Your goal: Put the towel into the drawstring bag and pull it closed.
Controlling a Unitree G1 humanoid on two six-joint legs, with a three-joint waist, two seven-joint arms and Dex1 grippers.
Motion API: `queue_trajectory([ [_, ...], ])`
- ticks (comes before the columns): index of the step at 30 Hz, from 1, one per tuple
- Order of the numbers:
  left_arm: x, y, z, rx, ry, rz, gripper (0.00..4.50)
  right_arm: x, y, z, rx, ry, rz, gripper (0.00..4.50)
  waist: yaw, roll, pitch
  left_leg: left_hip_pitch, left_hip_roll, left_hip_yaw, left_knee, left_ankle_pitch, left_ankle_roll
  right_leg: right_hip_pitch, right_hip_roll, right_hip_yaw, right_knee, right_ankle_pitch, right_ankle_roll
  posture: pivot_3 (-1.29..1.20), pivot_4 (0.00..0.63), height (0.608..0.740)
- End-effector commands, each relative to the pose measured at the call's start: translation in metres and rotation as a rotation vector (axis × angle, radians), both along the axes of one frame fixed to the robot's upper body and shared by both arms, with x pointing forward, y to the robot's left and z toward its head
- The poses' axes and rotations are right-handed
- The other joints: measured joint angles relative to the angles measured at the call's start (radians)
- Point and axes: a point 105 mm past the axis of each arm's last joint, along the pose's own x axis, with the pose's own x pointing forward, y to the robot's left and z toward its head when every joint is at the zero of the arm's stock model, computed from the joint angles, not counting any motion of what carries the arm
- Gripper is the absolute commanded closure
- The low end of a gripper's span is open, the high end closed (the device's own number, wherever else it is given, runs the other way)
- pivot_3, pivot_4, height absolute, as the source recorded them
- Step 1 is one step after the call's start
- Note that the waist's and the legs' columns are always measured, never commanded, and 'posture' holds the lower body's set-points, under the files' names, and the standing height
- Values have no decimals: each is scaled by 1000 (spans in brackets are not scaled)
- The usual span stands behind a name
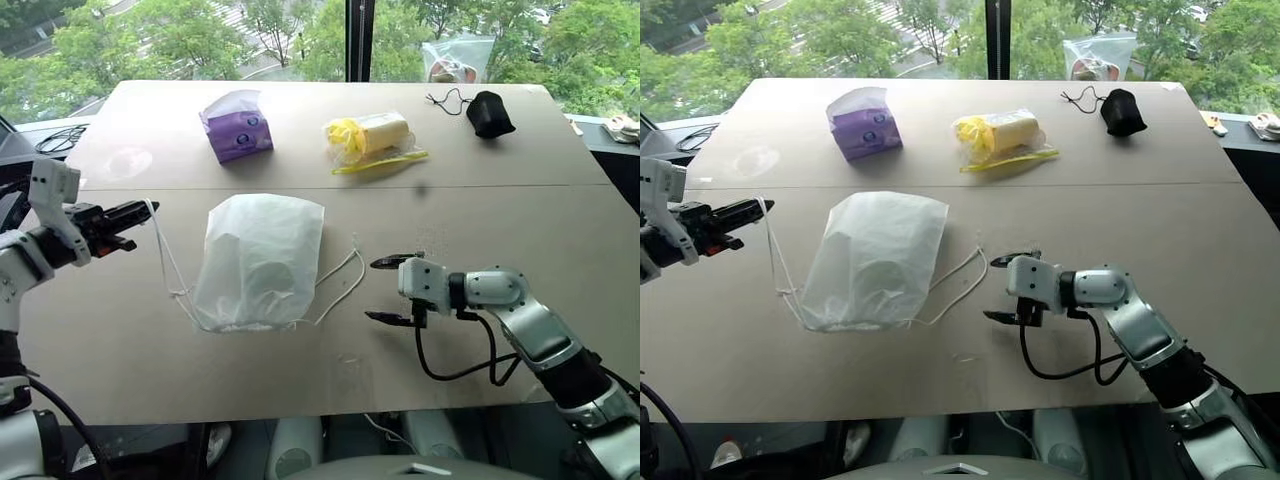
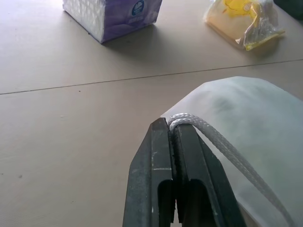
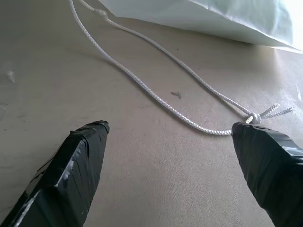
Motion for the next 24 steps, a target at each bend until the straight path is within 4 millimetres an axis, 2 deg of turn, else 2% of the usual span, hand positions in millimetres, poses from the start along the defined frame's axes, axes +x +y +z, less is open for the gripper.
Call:
queue_trajectory([
  [1,5,-10,21,-17,-87,-15,4500,35,10,6,28,-46,-137,80,-1,0,0,0,0,0,0,0,0,0,0,0,0,0,0,0,150,740],
  [3,6,-17,23,-29,-98,-31,4500,49,13,4,113,95,-241,80,-1,-1,-1,0,0,0,0,0,0,0,1,0,1,1,-1,0,150,740],
  [7,2,-22,22,-45,-103,-35,4500,45,18,-1,152,267,-228,80,2,-1,-1,-1,0,0,1,3,-4,1,0,2,0,1,-1,0,150,740],
  [10,-2,-21,19,-52,-100,-23,4500,52,24,-5,186,367,-296,80,-3,-1,-1,-1,0,0,0,2,-4,1,-1,3,0,1,-1,0,150,740],
  [15,-7,-22,15,-64,-101,-9,4500,64,30,-19,177,424,-383,80,-11,-2,-2,2,2,-1,0,0,0,1,-2,3,1,2,-3,0,150,740],
  [19,-11,-23,13,-69,-101,-4,4500,58,34,-33,90,390,-327,80,-20,-3,-2,6,2,-2,0,1,-1,5,-2,2,1,4,-6,0,150,740],
  [21,-13,-23,12,-71,-100,0,4500,52,33,-42,37,365,-293,617,-20,-3,-2,13,2,-2,-1,1,-2,12,-4,1,0,4,-6,0,150,740],
  [24,-15,-24,11,-73,-101,3,4500,49,32,-44,44,335,-271,1918,-20,-4,-3,17,2,-2,-3,-2,-6,15,-6,0,-1,1,-8,0,150,740],
])
